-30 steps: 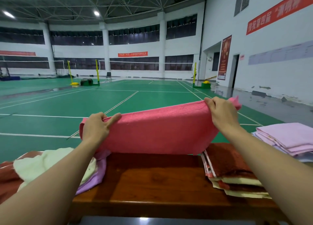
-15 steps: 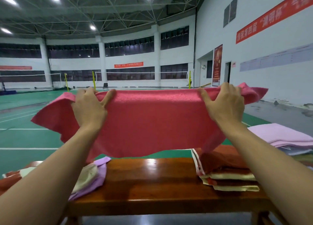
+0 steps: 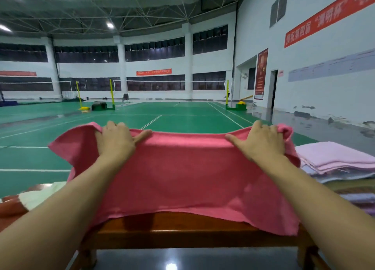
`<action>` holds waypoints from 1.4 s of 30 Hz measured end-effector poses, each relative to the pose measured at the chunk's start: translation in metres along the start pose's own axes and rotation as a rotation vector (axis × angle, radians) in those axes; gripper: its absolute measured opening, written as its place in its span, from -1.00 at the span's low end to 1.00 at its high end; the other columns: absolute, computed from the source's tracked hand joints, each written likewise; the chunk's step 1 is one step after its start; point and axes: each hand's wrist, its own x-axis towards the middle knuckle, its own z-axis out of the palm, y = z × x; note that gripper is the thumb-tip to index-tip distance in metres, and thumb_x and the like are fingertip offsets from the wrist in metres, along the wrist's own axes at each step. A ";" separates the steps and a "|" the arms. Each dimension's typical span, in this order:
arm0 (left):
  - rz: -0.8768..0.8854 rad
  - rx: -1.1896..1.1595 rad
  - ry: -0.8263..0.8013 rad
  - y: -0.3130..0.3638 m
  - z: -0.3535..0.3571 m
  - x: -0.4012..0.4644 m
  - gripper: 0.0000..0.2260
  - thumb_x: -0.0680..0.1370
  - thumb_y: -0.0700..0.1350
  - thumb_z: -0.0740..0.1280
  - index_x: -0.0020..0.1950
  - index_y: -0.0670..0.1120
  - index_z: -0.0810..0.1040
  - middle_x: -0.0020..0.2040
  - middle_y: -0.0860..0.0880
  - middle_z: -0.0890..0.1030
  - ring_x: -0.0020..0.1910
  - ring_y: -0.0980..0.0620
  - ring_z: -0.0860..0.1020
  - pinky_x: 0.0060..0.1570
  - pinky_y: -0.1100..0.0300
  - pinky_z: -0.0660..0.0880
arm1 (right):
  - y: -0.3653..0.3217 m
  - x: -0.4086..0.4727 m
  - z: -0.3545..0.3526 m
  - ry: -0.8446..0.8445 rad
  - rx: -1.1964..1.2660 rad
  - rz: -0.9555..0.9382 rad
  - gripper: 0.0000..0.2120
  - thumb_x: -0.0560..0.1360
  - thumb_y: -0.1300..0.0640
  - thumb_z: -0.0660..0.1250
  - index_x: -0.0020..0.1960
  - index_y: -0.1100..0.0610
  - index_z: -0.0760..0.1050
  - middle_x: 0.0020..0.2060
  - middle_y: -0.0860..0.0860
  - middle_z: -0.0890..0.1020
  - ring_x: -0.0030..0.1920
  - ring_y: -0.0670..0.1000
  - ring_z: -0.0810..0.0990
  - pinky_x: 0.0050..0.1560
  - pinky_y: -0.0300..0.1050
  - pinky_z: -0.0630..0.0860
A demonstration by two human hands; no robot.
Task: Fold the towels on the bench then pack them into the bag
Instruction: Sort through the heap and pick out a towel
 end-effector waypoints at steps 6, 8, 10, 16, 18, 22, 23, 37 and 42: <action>0.056 0.085 -0.148 -0.009 0.103 -0.008 -0.10 0.37 0.59 -0.01 0.09 -0.19 0.58 0.10 -0.24 0.57 0.18 -0.24 0.52 0.28 -0.18 0.34 | -0.001 -0.002 0.101 -0.159 -0.118 -0.073 0.02 0.34 -0.68 -0.02 0.24 0.22 0.41 0.16 0.24 0.60 0.21 0.22 0.53 0.24 0.11 0.43; 0.057 0.071 -0.159 -0.008 0.128 -0.002 -0.12 0.41 0.57 0.00 0.13 -0.21 0.56 0.14 -0.25 0.56 0.21 -0.25 0.50 0.28 -0.21 0.34 | -0.001 0.004 0.124 -0.191 -0.134 -0.082 0.00 0.35 -0.67 -0.02 0.25 0.22 0.40 0.17 0.24 0.59 0.23 0.23 0.53 0.25 0.12 0.42; 0.052 0.047 -0.186 -0.005 0.151 0.003 -0.14 0.43 0.56 0.02 0.16 -0.21 0.53 0.17 -0.25 0.53 0.24 -0.25 0.49 0.28 -0.24 0.34 | -0.002 0.010 0.144 -0.226 -0.163 -0.095 0.01 0.35 -0.67 -0.03 0.28 0.22 0.38 0.19 0.24 0.58 0.25 0.22 0.52 0.27 0.13 0.40; 0.020 0.043 -0.428 -0.002 0.225 0.000 -0.19 0.45 0.54 0.07 0.23 -0.18 0.46 0.24 -0.24 0.45 0.29 -0.26 0.43 0.31 -0.27 0.34 | 0.004 0.014 0.198 -0.409 -0.220 -0.059 -0.02 0.36 -0.64 0.05 0.36 0.17 0.34 0.30 0.20 0.52 0.34 0.20 0.45 0.33 0.17 0.38; 0.007 0.027 -0.516 -0.003 0.241 -0.008 -0.22 0.46 0.51 0.15 0.30 -0.15 0.41 0.28 -0.23 0.41 0.32 -0.25 0.40 0.31 -0.24 0.38 | 0.005 0.013 0.206 -0.490 -0.248 -0.067 -0.03 0.38 -0.61 0.09 0.45 0.14 0.28 0.38 0.19 0.46 0.40 0.20 0.39 0.36 0.20 0.35; 0.014 -0.014 -0.545 -0.001 0.250 -0.022 -0.30 0.49 0.44 0.24 0.34 -0.11 0.39 0.30 -0.21 0.40 0.30 -0.25 0.41 0.30 -0.19 0.41 | 0.001 0.014 0.205 -0.572 -0.343 -0.091 -0.05 0.42 -0.58 0.08 0.57 0.05 0.16 0.47 0.16 0.34 0.48 0.22 0.27 0.41 0.39 0.16; 0.017 -0.066 -0.524 0.004 0.247 -0.027 -0.34 0.51 0.41 0.25 0.33 -0.10 0.41 0.28 -0.20 0.41 0.28 -0.25 0.42 0.29 -0.18 0.42 | -0.003 0.015 0.201 -0.567 -0.386 -0.112 -0.07 0.43 -0.57 0.07 0.57 0.04 0.16 0.48 0.16 0.33 0.50 0.22 0.24 0.42 0.41 0.11; 0.100 -0.183 -0.670 0.064 0.163 -0.127 -0.53 0.46 0.32 0.38 -0.27 -0.08 0.47 -0.24 -0.06 0.63 -0.06 -0.15 0.64 -0.15 0.09 0.49 | -0.096 0.000 0.263 -0.938 0.189 -0.236 -0.44 0.69 -0.20 0.01 0.37 0.19 0.48 0.41 0.19 0.50 0.39 0.20 0.49 0.42 0.15 0.37; 0.046 -0.043 -0.807 0.055 0.148 -0.126 -0.38 0.39 0.50 0.30 -0.28 -0.10 0.51 -0.30 -0.03 0.63 -0.14 -0.09 0.63 -0.08 0.09 0.56 | -0.091 0.003 0.270 -0.906 0.054 -0.187 -0.40 0.64 -0.33 0.05 0.32 0.09 0.56 0.39 0.13 0.52 0.44 0.22 0.41 0.40 0.18 0.25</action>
